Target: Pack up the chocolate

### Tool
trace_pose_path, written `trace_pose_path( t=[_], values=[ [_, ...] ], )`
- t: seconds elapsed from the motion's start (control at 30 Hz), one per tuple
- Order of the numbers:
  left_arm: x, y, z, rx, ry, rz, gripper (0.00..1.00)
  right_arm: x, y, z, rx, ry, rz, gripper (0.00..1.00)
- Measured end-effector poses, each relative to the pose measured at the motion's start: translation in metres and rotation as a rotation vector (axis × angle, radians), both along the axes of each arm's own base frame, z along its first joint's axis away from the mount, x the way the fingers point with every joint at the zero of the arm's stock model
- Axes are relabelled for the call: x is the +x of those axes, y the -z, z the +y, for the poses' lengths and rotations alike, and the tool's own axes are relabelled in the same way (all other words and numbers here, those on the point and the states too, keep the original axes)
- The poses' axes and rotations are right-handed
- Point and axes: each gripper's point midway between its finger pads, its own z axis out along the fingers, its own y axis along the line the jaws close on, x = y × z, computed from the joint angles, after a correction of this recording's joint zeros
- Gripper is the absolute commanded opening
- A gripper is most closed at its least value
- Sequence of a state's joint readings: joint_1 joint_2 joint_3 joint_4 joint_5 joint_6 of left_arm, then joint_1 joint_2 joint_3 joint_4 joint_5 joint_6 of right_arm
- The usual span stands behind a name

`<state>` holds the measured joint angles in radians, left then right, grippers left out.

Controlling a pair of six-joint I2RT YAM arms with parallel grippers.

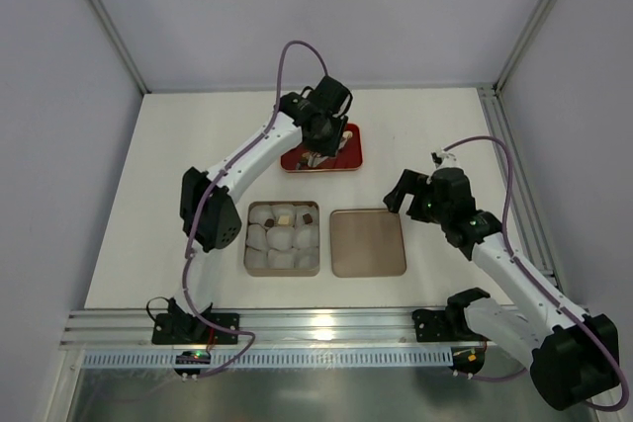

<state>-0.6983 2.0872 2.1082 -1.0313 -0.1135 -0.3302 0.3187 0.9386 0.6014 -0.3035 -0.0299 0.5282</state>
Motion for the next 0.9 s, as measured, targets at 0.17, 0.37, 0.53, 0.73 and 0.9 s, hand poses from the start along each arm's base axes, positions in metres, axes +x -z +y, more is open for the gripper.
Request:
trace_pose_path(
  t=[0.17,0.37,0.53,0.73,0.9],
  values=[
    [0.016,0.014,-0.009,0.019,0.011,-0.017,0.41,-0.004,-0.002,-0.002,-0.003,-0.002,0.0,1.0],
    [0.024,0.028,-0.014,0.03,0.027,-0.023,0.41,-0.007,-0.001,-0.003,-0.009,-0.004,0.006,1.0],
    [0.028,0.037,-0.015,0.046,0.032,-0.022,0.41,-0.01,-0.001,-0.004,-0.016,-0.007,0.01,1.0],
    [0.031,0.046,-0.014,0.065,0.03,-0.02,0.4,-0.011,0.001,-0.005,-0.026,-0.01,0.017,1.0],
    [0.033,0.047,-0.014,0.07,0.025,-0.028,0.4,-0.011,0.001,-0.006,-0.028,-0.01,0.015,1.0]
  ],
)
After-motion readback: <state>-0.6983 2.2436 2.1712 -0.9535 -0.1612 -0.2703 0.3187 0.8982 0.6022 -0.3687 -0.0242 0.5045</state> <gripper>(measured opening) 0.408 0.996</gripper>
